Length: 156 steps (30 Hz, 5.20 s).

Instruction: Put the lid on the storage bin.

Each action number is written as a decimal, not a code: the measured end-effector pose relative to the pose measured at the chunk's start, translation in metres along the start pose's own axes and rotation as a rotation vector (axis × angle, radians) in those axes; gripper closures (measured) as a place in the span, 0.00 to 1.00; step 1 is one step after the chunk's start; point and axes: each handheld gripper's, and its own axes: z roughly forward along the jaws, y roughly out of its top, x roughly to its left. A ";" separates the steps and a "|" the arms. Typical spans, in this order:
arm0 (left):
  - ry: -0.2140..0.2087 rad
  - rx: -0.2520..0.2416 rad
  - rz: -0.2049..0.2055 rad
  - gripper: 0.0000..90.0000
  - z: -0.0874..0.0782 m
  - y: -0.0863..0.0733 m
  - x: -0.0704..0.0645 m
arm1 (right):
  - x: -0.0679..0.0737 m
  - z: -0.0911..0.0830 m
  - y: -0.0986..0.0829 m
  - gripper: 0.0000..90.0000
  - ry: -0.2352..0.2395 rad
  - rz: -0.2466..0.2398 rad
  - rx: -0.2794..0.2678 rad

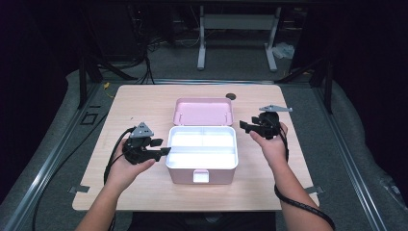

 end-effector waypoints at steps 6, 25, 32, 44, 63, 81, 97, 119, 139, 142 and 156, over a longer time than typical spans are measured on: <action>-0.007 -0.009 0.005 0.58 0.001 0.001 -0.004 | 0.011 0.018 0.023 0.43 0.019 -0.007 0.001; -0.028 0.016 0.017 0.58 0.011 -0.002 -0.010 | 0.015 0.080 0.041 0.42 0.030 -0.009 0.098; -0.016 0.019 0.029 0.58 0.013 -0.003 -0.012 | 0.004 0.096 0.035 0.42 0.088 0.134 0.082; 0.004 0.014 0.061 0.59 0.013 -0.002 -0.014 | 0.003 0.099 0.040 0.46 0.118 0.116 0.119; 0.026 0.009 0.057 0.62 0.014 -0.004 -0.010 | 0.002 0.095 0.043 0.66 -0.009 0.103 0.152; 0.032 0.010 0.060 0.62 0.015 -0.004 -0.011 | 0.006 0.094 0.049 0.71 -0.027 0.175 0.171; 0.040 0.004 0.060 0.62 0.016 -0.004 -0.011 | 0.019 0.085 0.067 0.67 -0.029 0.131 0.139; 0.050 0.012 0.063 0.62 0.018 -0.004 -0.009 | -0.005 0.097 0.050 0.50 0.024 0.276 0.227; 0.059 0.010 0.069 0.62 0.019 -0.004 -0.010 | -0.001 0.102 0.050 0.45 0.050 0.291 0.226; 0.060 0.016 0.072 0.62 0.019 -0.003 -0.010 | -0.001 0.098 0.052 0.46 0.052 0.280 0.208; 0.074 0.020 0.073 0.62 0.020 -0.003 -0.011 | 0.008 0.067 0.078 0.56 0.046 0.224 0.104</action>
